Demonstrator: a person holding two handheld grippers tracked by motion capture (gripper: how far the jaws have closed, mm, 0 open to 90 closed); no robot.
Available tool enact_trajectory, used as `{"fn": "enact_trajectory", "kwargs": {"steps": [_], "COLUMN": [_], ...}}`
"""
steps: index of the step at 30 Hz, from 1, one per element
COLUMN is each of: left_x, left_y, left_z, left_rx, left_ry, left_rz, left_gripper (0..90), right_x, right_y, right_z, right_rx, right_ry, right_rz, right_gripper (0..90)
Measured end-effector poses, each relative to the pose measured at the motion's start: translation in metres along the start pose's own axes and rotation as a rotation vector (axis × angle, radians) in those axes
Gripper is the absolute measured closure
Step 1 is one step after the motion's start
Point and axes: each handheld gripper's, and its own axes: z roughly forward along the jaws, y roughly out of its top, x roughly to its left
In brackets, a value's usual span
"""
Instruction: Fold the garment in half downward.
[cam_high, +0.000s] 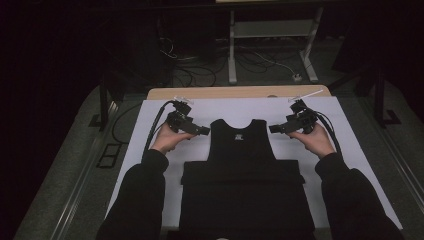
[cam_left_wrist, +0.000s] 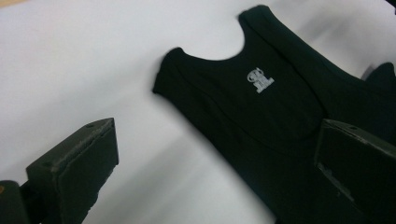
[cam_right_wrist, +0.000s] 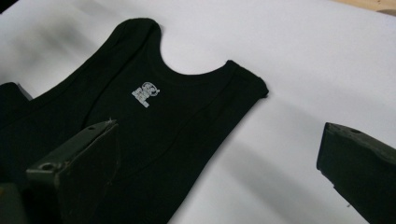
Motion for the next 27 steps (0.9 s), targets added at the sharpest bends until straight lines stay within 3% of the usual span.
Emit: {"fn": "enact_trajectory", "kwargs": {"steps": [15,20,27], "left_x": [-0.006,-0.008,-0.008], "left_y": [-0.006,-0.011,-0.018], "left_z": [0.019,0.024,0.034], "left_rx": [0.015,0.020,0.036], "left_ry": [-0.023,-0.027,-0.034], "left_rz": [-0.003,-0.008,-0.019], "left_gripper": [0.0,0.0,0.0], "right_x": [0.006,0.008,0.008], "right_y": [-0.004,-0.007,-0.012], "right_z": [0.016,0.023,0.030], "right_rx": [0.022,0.052,0.051], "right_ry": [0.018,0.002,0.015], "right_rz": [-0.004,-0.019,-0.005], "right_gripper": [0.0,0.0,0.0]}}
